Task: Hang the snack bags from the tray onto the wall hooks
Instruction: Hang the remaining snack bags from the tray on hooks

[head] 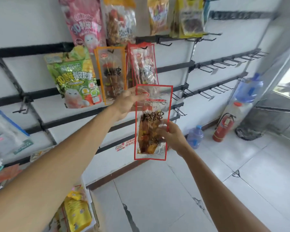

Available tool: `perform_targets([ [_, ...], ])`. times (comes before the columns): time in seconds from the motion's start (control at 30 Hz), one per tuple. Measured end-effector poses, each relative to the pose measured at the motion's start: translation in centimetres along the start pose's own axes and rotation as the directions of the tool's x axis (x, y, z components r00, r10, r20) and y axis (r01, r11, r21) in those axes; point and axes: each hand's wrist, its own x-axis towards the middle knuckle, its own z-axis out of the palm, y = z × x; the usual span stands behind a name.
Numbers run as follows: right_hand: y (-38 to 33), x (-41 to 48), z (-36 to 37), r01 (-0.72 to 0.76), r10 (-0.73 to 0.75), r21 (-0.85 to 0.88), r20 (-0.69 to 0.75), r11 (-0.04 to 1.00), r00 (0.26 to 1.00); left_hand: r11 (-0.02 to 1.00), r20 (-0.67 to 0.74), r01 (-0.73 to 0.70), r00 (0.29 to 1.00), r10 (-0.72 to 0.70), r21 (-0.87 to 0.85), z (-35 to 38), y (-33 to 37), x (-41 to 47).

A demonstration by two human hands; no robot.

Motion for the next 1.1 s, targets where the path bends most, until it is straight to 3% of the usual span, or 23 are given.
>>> perform_targets([
  [0.17, -1.2, 2.2, -4.2, 0.067, -0.056, 0.071, -0.146, 0.995, 0.988, 0.994, -0.026, -0.096, 0.995, 0.097, 0.061, 3.0, 2.1, 2.8],
  [0.33, -7.1, 7.0, -7.3, 0.194, -0.123, 0.23, -0.289, 0.954, 0.95, 0.988, 0.021, -0.123, 0.992, 0.121, 0.099, 5.2, 2.3, 6.2],
  [0.43, -9.9, 10.2, -8.9, 0.25, -0.207, 0.058, -0.399, 0.967, 0.893, 0.989, 0.056, -0.131, 0.99, 0.127, 0.063, 5.6, 2.7, 9.0],
  [0.6, -11.1, 14.7, -11.4, 0.209, -0.32, -0.326, -0.338, 0.922, 0.885, 0.975, 0.036, -0.213, 0.977, 0.211, 0.055, 5.3, 3.7, 13.7],
  [0.67, -11.1, 16.2, -12.3, 0.201, -0.335, -0.368, -0.348, 0.908, 0.876, 0.97, 0.036, -0.228, 0.973, 0.226, 0.086, 5.2, 4.1, 15.5],
  [0.77, -10.9, 18.3, -13.0, 0.211, -0.325, -0.299, -0.408, 0.931, 0.853, 0.939, 0.052, -0.311, 0.95, 0.307, 0.15, 5.4, 5.0, 17.8],
  [0.83, -10.9, 19.6, -13.5, 0.233, -0.311, -0.223, -0.437, 0.947, 0.844, 0.889, 0.042, -0.391, 0.919, 0.393, 0.24, 5.4, 5.3, 19.0],
  [0.97, -10.5, 22.9, -15.1, 0.276, -0.316, -0.155, -0.448, 0.949, 0.836, 0.692, -0.008, -0.515, 0.8, 0.601, 0.507, 5.8, 4.9, 21.9],
  [1.03, -10.1, 24.9, -16.0, 0.285, -0.316, -0.137, -0.438, 0.949, 0.842, 0.551, 0.013, -0.545, 0.718, 0.695, 0.632, 5.8, 4.1, 23.2],
  [1.1, -9.6, 27.0, -16.6, 0.289, -0.311, -0.117, -0.414, 0.95, 0.856, 0.347, 0.098, -0.531, 0.641, 0.762, 0.773, 5.7, 3.2, 24.4],
])
